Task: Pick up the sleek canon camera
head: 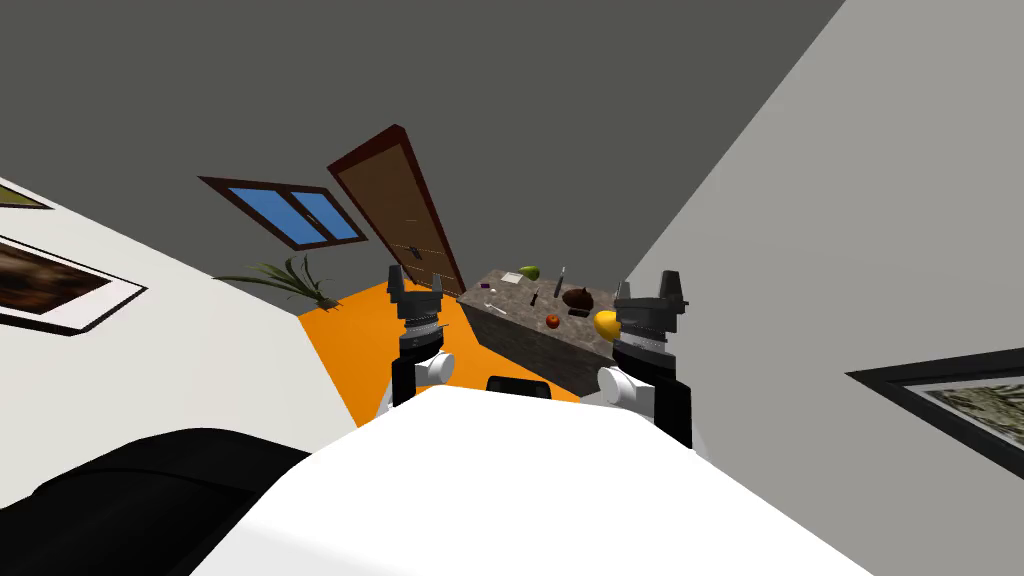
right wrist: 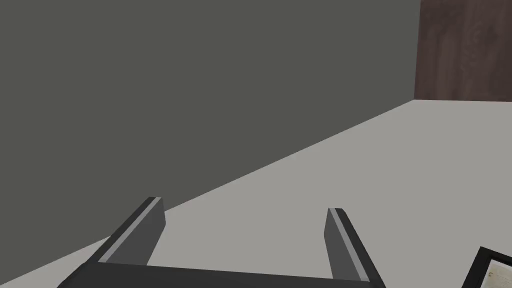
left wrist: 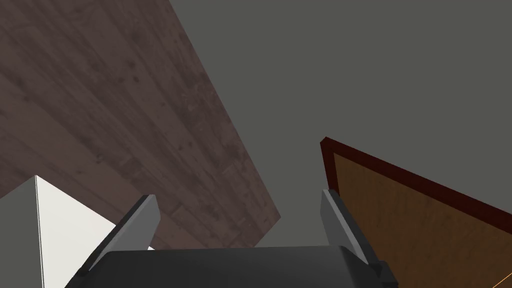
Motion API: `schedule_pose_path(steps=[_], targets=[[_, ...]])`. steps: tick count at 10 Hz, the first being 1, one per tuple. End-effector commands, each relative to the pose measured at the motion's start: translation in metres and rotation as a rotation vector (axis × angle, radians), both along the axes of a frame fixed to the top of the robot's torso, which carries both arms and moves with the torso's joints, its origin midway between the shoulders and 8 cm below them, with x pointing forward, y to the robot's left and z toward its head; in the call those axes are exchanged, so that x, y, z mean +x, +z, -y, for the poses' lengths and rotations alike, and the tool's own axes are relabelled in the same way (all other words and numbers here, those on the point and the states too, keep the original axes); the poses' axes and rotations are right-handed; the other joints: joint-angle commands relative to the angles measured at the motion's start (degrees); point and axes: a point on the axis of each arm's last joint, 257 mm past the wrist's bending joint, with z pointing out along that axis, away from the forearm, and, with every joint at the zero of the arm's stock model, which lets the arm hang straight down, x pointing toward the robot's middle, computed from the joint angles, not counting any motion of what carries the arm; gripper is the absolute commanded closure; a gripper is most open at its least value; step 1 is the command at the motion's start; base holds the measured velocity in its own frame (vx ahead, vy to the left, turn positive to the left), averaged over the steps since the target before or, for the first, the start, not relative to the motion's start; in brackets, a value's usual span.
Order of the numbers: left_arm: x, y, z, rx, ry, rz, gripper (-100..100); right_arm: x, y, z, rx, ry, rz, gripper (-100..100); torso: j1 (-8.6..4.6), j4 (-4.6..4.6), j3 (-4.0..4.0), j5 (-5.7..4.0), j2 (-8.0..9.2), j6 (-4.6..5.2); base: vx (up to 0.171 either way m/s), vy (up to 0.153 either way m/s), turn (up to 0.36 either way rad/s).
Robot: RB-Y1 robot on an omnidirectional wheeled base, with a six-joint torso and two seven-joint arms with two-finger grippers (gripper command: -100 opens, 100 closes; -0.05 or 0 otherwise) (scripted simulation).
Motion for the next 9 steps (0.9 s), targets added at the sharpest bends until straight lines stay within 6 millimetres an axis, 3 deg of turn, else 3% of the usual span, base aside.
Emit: schedule_pose_path(steps=[1, 9], targets=[[0.0, 0.0, 0.0, 0.0, 0.0, 0.0, 0, 0.001, -0.003, -0.002, -0.033, 0.009, -0.01, -100, 0.0, 0.0, 0.0, 0.0, 0.0, 0.0, -0.013, 0.036, 0.032], [0.0, 0.0, 0.0, 0.0, 0.0, 0.0, 0, 0.009, -0.039, -0.007, -0.246, 0.047, -0.093, -100, 0.49, 0.01, 0.03, 0.11, 0.05, -0.02, -0.019, 0.121, 0.064]])
